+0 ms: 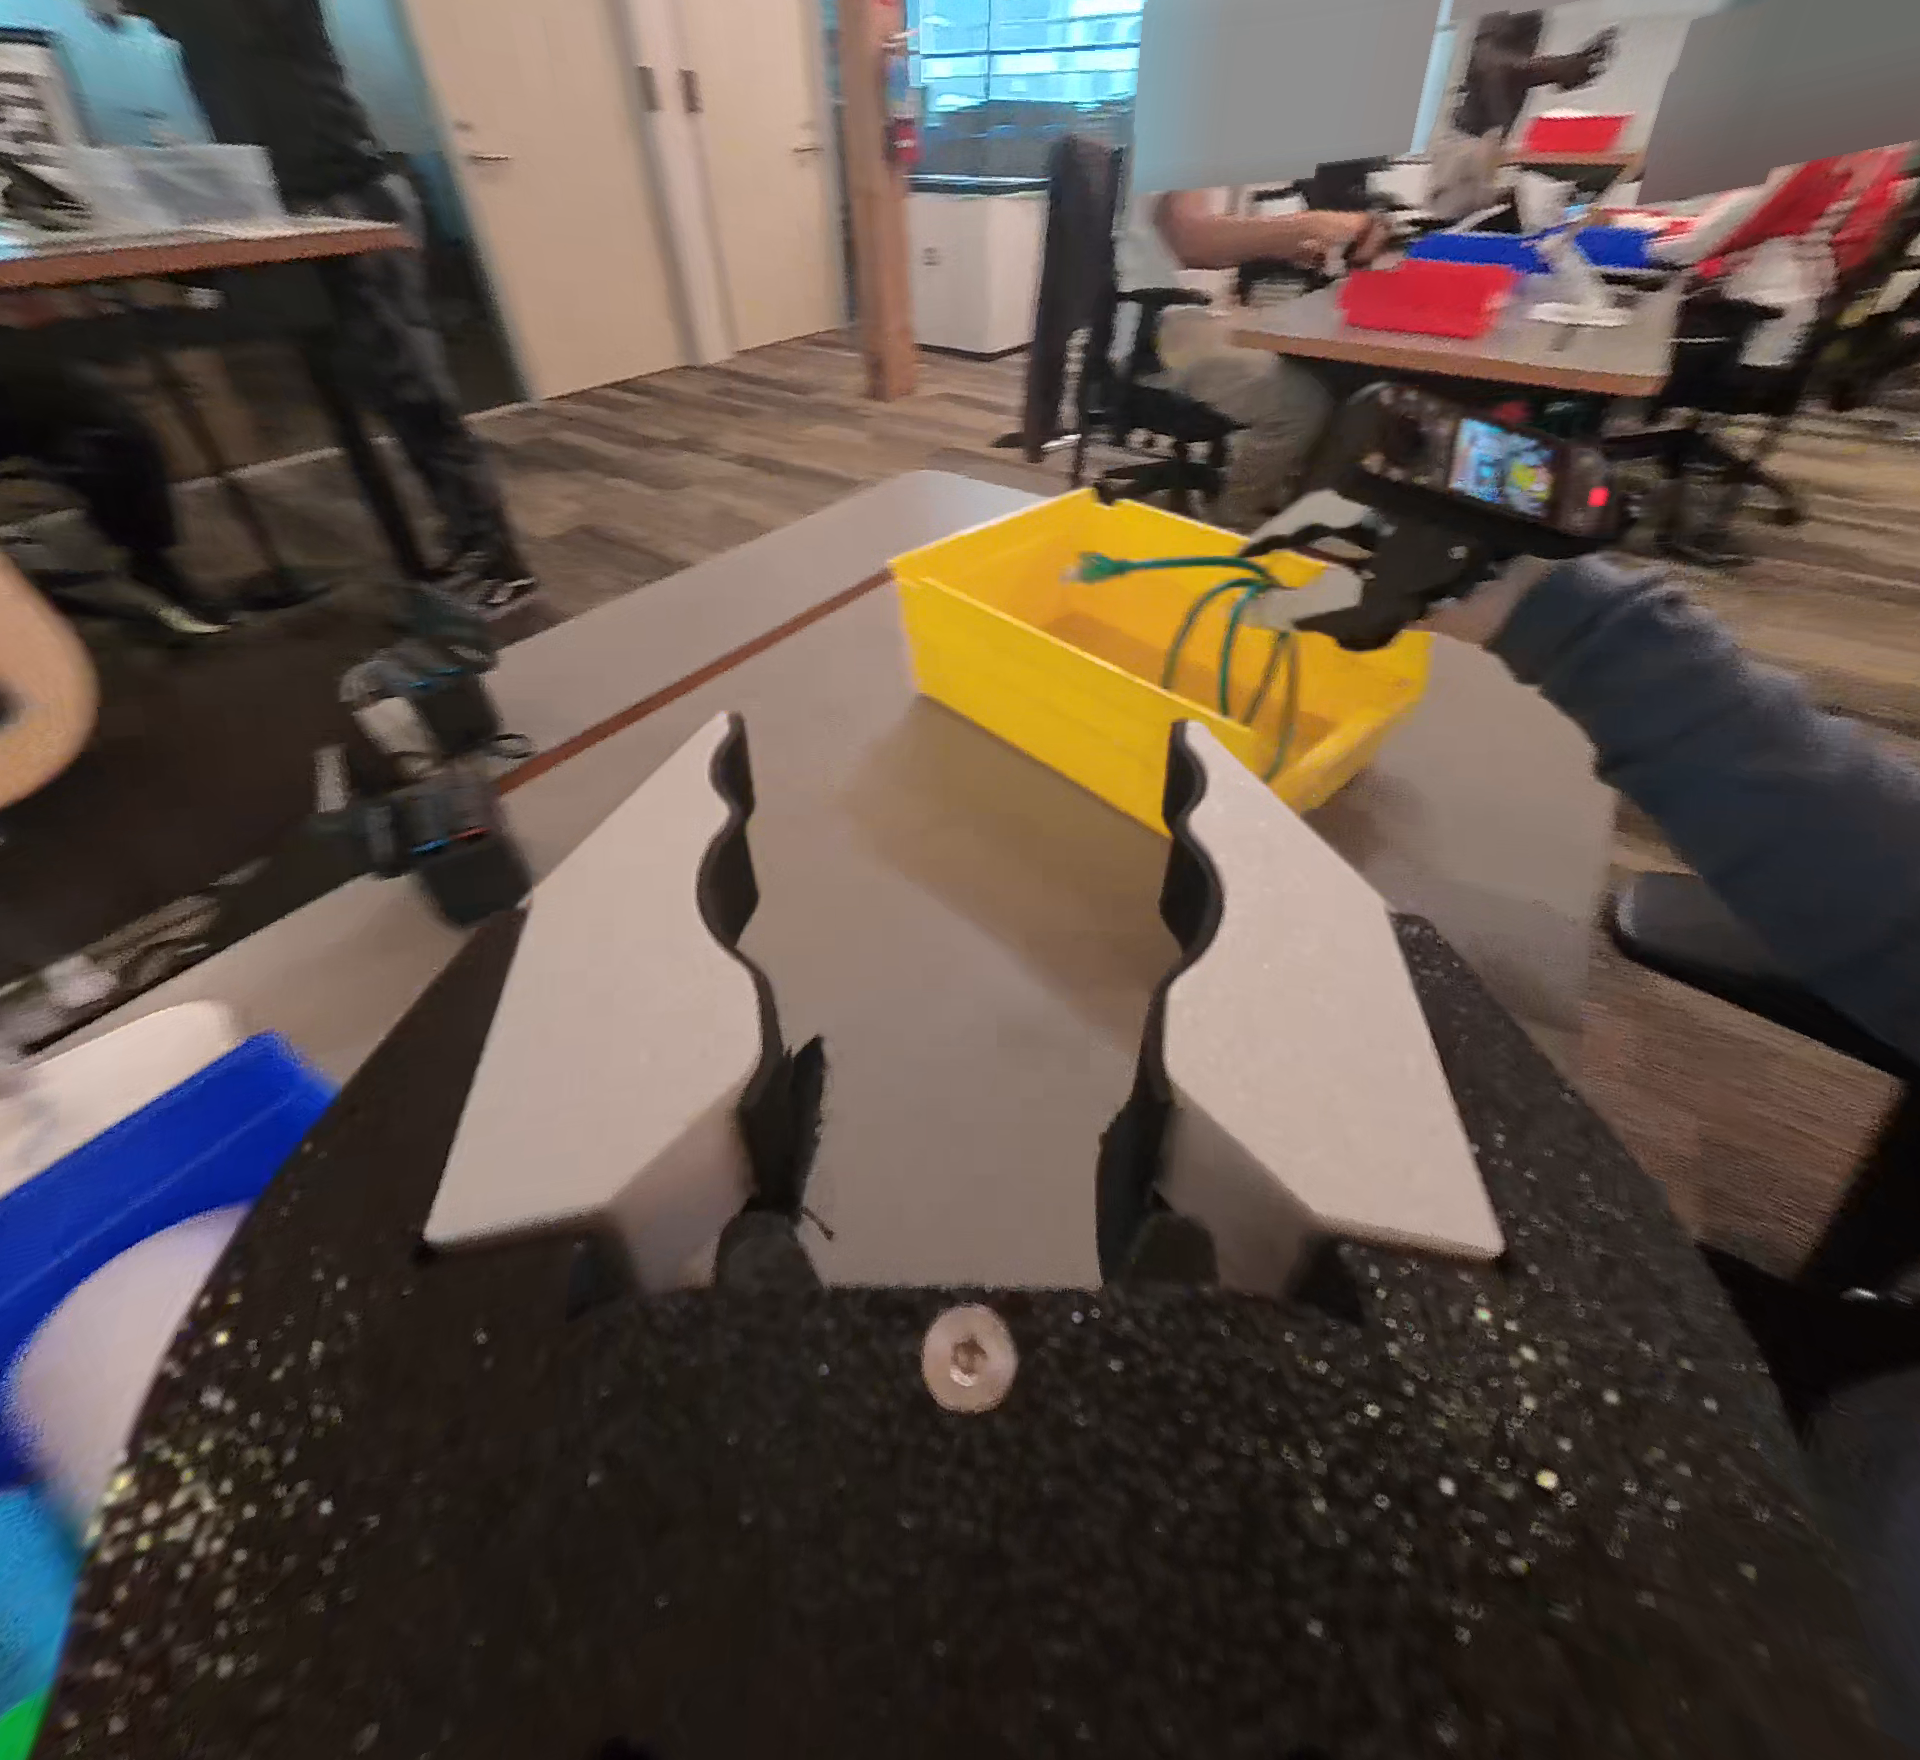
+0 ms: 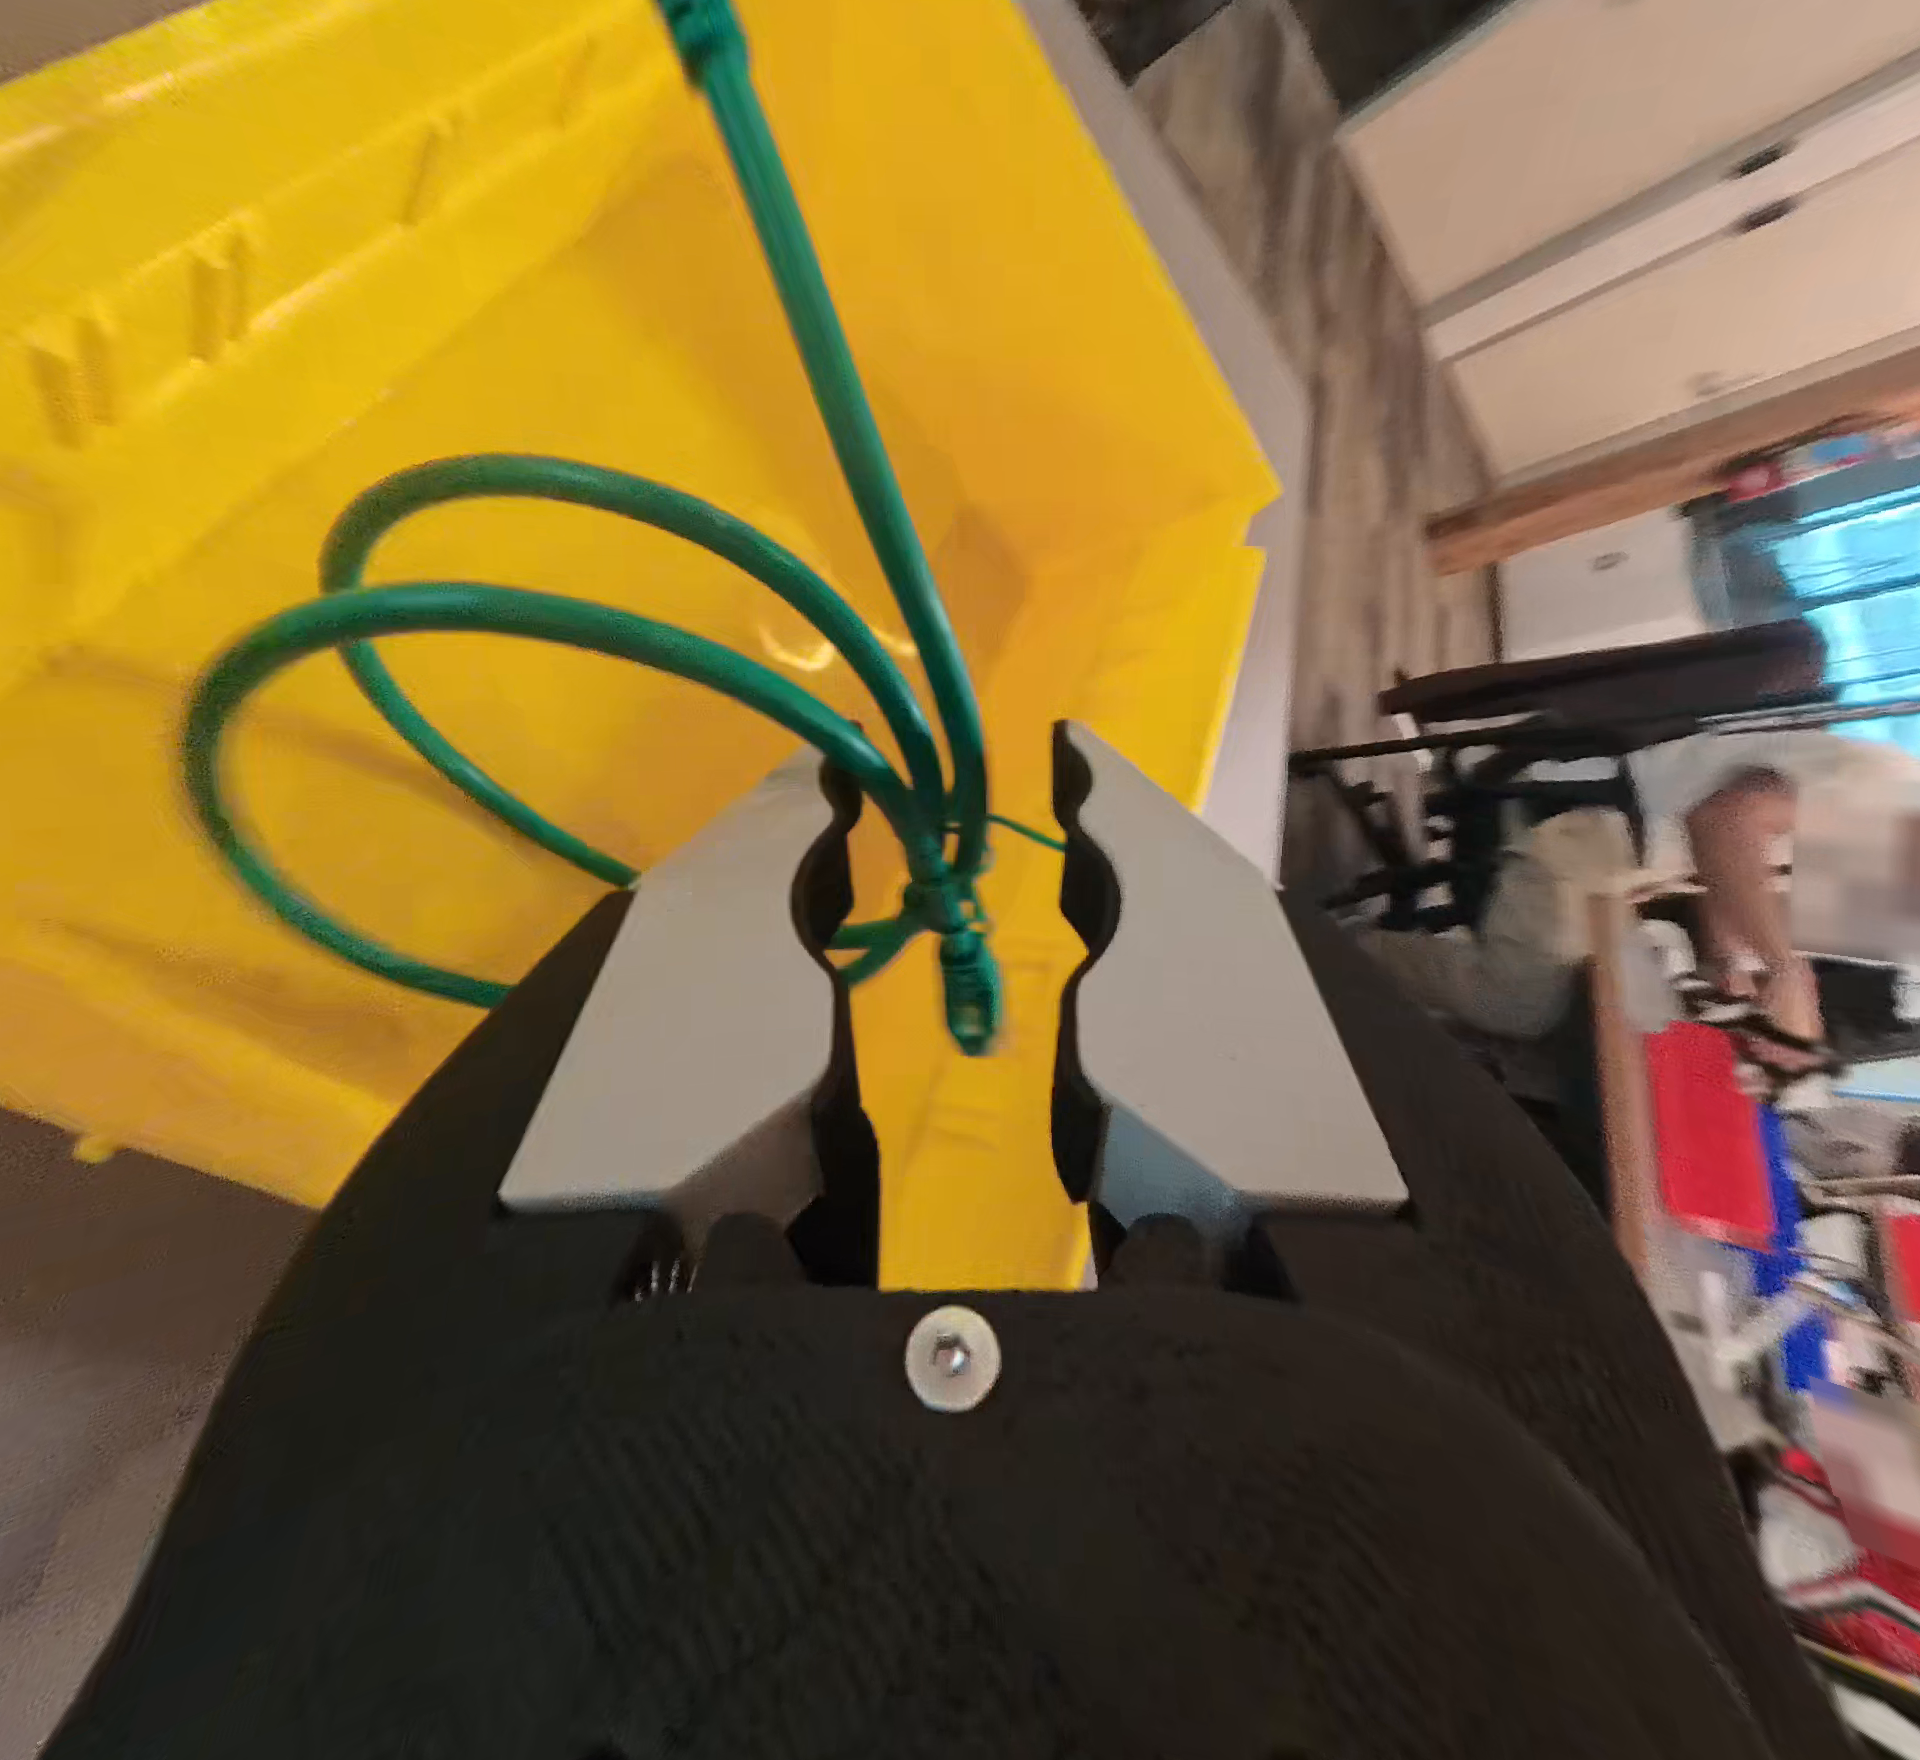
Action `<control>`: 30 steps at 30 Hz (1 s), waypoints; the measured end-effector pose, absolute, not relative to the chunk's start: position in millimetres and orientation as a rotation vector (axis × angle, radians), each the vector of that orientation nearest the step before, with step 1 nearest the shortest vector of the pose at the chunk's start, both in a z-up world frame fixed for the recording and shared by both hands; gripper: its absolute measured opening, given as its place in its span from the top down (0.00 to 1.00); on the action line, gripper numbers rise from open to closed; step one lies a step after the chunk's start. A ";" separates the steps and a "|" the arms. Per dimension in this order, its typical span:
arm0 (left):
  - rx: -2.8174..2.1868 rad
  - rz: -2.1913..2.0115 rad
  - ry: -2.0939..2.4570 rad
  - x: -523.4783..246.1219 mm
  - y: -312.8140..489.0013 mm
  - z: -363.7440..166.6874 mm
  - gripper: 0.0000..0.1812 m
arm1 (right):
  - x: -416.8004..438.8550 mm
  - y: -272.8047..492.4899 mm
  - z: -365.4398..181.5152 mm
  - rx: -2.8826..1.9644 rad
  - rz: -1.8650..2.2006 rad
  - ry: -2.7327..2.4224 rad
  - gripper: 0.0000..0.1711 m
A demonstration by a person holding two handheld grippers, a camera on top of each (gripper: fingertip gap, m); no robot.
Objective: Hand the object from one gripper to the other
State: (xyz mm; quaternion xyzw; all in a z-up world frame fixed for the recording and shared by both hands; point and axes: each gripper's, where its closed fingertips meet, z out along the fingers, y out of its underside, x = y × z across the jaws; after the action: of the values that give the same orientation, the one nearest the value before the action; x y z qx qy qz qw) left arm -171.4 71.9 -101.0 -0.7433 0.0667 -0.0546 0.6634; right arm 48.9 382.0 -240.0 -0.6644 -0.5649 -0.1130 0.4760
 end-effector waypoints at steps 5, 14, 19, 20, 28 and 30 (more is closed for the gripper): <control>-1.685 0.173 -0.024 -238.4 31.1 -82.3 0.61 | 43.4 366.4 -240.1 -1.778 -0.085 -1.340 0.49; -1.841 0.362 -0.214 -286.7 -6.8 -99.0 0.59 | 45.0 322.1 -153.4 -1.739 0.233 -1.106 0.31; -2.083 0.434 -0.001 -279.4 -17.8 -135.8 0.59 | 15.3 270.2 -91.8 -1.441 0.550 -1.089 0.35; -2.188 0.469 0.090 -277.5 -23.3 -155.6 0.57 | 11.4 263.6 -87.0 -1.405 0.577 -1.095 0.37; -2.732 0.410 0.106 -295.5 -59.0 -261.7 0.69 | -12.4 241.9 -94.6 -1.359 0.670 -1.181 0.42; -2.783 0.391 0.084 -302.0 -63.8 -274.8 0.72 | -16.7 235.8 -95.0 -1.343 0.691 -1.200 0.44</control>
State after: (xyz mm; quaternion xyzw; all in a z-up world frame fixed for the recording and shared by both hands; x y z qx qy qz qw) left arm -302.0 -63.8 -274.8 -0.9764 0.0293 0.1372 0.1643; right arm -16.7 235.8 -95.0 -0.5721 -0.5114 0.2945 0.5697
